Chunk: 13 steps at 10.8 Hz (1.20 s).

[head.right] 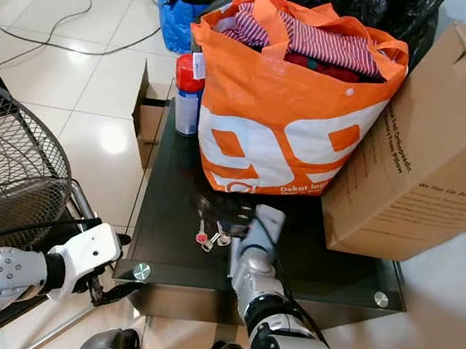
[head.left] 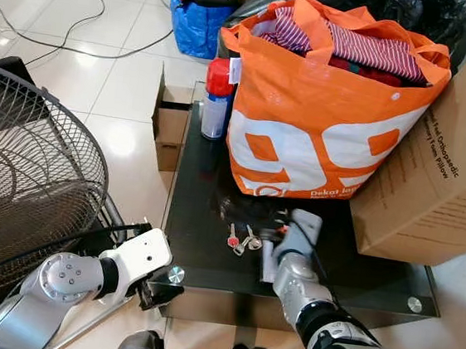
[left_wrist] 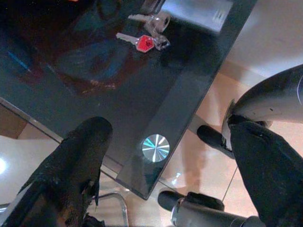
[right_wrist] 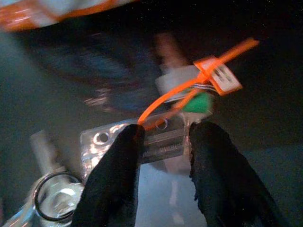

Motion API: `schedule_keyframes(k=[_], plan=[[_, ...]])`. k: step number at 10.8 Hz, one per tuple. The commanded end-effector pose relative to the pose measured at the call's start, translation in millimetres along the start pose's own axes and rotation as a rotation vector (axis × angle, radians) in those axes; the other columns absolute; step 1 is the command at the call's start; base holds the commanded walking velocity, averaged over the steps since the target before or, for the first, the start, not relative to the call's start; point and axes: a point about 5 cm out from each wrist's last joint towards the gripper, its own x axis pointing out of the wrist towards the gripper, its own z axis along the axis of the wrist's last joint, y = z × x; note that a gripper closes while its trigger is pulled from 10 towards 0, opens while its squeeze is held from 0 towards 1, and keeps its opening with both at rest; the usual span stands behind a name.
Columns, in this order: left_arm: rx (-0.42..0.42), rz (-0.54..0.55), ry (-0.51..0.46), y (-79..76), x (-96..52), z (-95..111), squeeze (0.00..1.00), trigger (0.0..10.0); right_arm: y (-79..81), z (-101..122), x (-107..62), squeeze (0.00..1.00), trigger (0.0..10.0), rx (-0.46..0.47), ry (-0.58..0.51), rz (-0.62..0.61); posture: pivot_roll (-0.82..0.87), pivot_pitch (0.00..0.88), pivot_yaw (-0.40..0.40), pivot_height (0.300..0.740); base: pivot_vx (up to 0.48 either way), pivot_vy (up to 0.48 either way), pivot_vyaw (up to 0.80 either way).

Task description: Hang keys on a hook

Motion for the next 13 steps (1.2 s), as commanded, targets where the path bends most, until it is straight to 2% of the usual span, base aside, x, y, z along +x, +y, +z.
schedule_keyframes(k=[1,2,3,4,6,7,9,10,11,12,13], plan=[[-0.001,-0.009,-0.011,-3.3,1.2,2.6,0.0,10.0,10.7,-19.9,-4.2,0.0,0.0,-0.036,0.078,0.082,0.13,0.167,-0.089,0.74,0.0,0.0,0.0],[-0.003,-0.006,-0.013,-3.0,2.8,2.6,0.0,10.0,5.5,-33.1,-6.5,0.0,0.0,-0.16,0.132,0.21,0.12,0.155,-0.091,0.74,0.0,0.0,0.0],[-0.004,-0.003,-0.017,-2.6,4.6,3.5,0.0,10.0,-3.6,-38.7,-7.6,0.0,0.0,-0.229,0.153,0.269,0.12,0.151,-0.092,0.74,0.0,0.0,0.0],[-0.003,-0.001,-0.021,-1.9,6.2,4.6,0.0,10.0,-13.8,-37.4,-7.1,0.0,0.0,-0.268,0.149,0.289,0.11,0.146,-0.087,0.74,0.0,0.0,0.0],[0.0,0.0,-0.026,-0.6,8.1,5.9,0.0,10.0,-20.5,-24.5,-4.2,0.0,0.0,-0.268,0.093,0.271,0.11,0.146,-0.079,0.74,0.0,0.0,0.0],[0.004,-0.001,-0.026,0.3,8.5,5.9,0.0,10.0,-18.9,-17.5,-3.2,0.0,10.0,-0.272,0.055,0.25,0.11,0.144,-0.072,0.74,0.0,0.0,0.0],[0.009,-0.001,-0.028,1.9,9.9,6.9,0.0,10.0,-13.6,-7.5,-3.6,0.0,10.0,-0.31,0.003,0.27,0.11,0.138,-0.069,0.74,0.0,0.0,0.0],[0.01,0.0,-0.029,2.9,10.4,6.7,0.0,10.0,-11.7,-3.5,-6.8,0.0,10.0,-0.351,-0.009,0.345,0.1,0.132,-0.069,0.74,0.0,0.0,0.0],[0.011,0.002,-0.029,3.4,11.1,6.5,0.0,10.0,-11.2,-4.2,-10.6,1.0,10.0,-0.388,0.008,0.411,0.1,0.127,-0.069,0.74,0.0,0.0,0.0],[0.013,0.001,-0.038,3.6,14.6,9.2,0.0,10.0,-13.8,-4.0,-20.6,1.0,10.0,-0.494,0.025,0.511,0.09,0.117,-0.067,0.74,0.0,0.0,0.0],[0.015,0.0,-0.045,4.3,16.6,10.9,0.0,10.0,-15.0,-1.6,-28.3,1.0,10.0,-0.515,0.027,0.562,0.09,0.112,-0.065,0.74,0.0,0.0,0.0]])
